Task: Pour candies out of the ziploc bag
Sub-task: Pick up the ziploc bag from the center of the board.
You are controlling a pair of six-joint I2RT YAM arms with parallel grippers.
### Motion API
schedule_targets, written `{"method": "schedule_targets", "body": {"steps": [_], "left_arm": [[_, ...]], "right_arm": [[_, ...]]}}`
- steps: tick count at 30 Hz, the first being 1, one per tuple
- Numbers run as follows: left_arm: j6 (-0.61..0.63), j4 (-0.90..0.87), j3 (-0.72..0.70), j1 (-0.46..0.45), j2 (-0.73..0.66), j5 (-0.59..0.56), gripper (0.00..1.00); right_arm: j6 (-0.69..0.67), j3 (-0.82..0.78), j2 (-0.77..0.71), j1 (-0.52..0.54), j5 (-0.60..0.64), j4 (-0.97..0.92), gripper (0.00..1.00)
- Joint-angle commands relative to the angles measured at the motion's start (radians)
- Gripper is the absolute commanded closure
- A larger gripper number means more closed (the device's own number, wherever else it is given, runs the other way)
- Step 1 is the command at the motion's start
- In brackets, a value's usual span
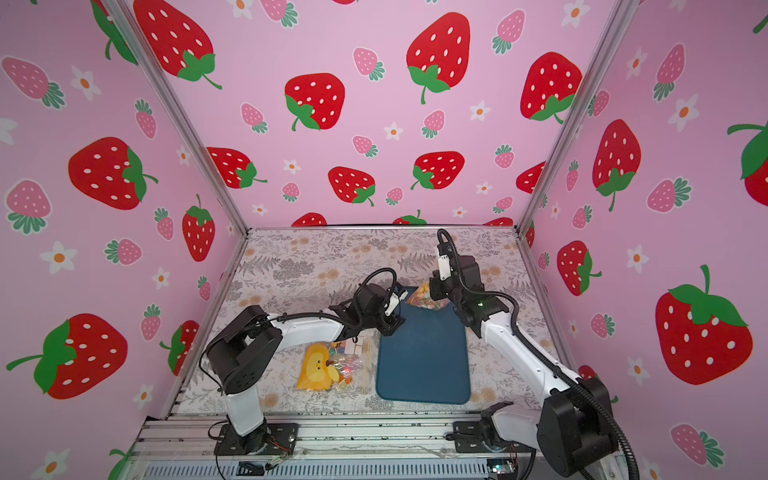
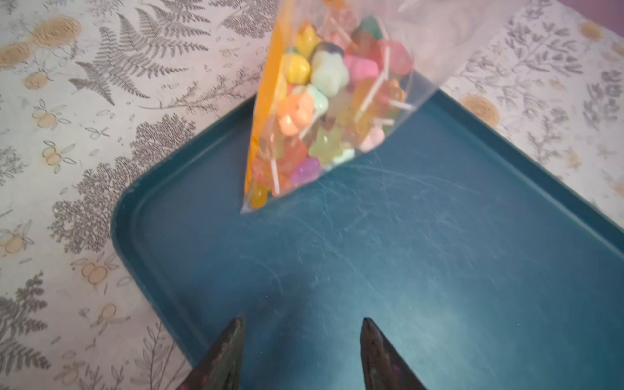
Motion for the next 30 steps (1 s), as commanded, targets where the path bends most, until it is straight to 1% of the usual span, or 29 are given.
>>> {"method": "schedule_targets", "body": {"steps": [1,7,14,21,23,25,26,27,30], "left_arm": [[-0.009,0.081,0.083,0.000,0.045,-0.049,0.41],[0.009,0.133,0.170,0.001,0.127,0.016,0.40],[0.019,0.132,0.248,0.002,0.191,0.032,0.40],[0.022,0.155,0.277,0.010,0.219,0.046,0.48],[0.015,0.156,0.288,0.009,0.226,0.049,0.54],[0.009,0.156,0.292,0.012,0.225,0.064,0.64],[0.003,0.156,0.291,0.012,0.223,0.064,0.72],[-0.004,0.156,0.285,0.012,0.216,0.065,0.78],[-0.013,0.158,0.254,0.012,0.191,0.064,0.87]], "right_arm": [[0.030,-0.016,-0.031,-0.005,-0.025,0.047,1.00],[0.038,-0.035,-0.058,-0.014,-0.059,0.047,1.00],[0.053,-0.046,-0.079,-0.024,-0.100,0.047,1.00],[0.061,-0.048,-0.090,-0.028,-0.116,0.041,1.00],[0.061,-0.048,-0.093,-0.031,-0.115,0.037,1.00],[0.061,-0.048,-0.095,-0.031,-0.114,0.034,1.00],[0.061,-0.047,-0.096,-0.033,-0.113,0.032,1.00],[0.059,-0.048,-0.098,-0.033,-0.112,0.031,1.00],[0.059,-0.049,-0.100,-0.036,-0.109,0.029,1.00]]}}
